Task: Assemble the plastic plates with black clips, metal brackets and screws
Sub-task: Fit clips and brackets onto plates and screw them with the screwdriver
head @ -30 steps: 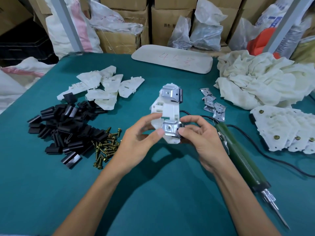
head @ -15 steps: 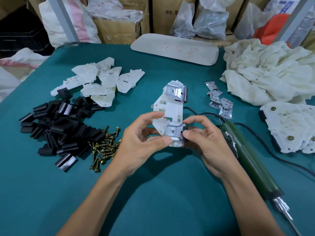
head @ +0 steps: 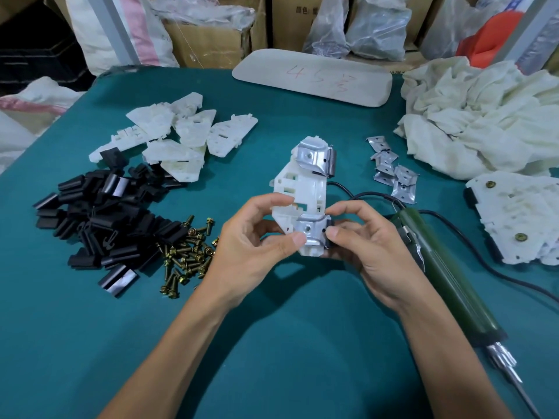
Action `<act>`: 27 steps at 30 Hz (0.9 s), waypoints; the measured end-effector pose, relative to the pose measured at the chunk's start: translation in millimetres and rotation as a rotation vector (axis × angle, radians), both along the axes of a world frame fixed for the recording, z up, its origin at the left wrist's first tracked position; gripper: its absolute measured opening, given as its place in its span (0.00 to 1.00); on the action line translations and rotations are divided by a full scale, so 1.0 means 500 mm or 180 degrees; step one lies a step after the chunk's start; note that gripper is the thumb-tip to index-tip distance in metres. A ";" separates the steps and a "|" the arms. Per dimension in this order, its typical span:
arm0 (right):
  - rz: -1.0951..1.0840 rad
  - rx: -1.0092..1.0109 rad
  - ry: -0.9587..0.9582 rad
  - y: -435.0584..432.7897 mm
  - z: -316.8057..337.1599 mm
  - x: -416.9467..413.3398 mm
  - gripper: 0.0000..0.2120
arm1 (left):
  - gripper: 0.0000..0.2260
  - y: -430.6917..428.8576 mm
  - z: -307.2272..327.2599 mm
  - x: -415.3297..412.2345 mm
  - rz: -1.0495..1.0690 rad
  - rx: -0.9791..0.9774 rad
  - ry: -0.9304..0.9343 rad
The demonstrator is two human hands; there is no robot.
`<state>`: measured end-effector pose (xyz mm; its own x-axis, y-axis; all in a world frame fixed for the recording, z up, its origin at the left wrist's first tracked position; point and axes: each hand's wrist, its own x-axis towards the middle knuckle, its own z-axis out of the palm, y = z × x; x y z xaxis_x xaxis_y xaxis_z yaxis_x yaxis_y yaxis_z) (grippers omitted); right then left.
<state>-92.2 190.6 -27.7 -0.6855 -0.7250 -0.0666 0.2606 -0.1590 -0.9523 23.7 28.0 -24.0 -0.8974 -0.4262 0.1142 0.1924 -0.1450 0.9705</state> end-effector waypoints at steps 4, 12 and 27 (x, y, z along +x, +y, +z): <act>0.0057 -0.0003 -0.0086 -0.005 -0.001 0.003 0.10 | 0.20 0.002 0.002 0.000 0.0003 -0.0010 -0.0007; 0.0110 -0.0050 -0.0208 -0.006 -0.003 0.010 0.09 | 0.18 -0.002 0.001 -0.001 0.0064 0.0005 -0.0004; 0.0036 -0.0056 -0.0224 0.000 0.014 0.012 0.11 | 0.16 -0.005 -0.005 0.004 0.0044 -0.0015 -0.0161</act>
<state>-86.4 190.5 -20.7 -0.6713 -0.7342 -0.1016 0.3288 -0.1721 -0.9286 25.9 25.3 -26.3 -0.8961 -0.4382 0.0707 0.1449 -0.1382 0.9797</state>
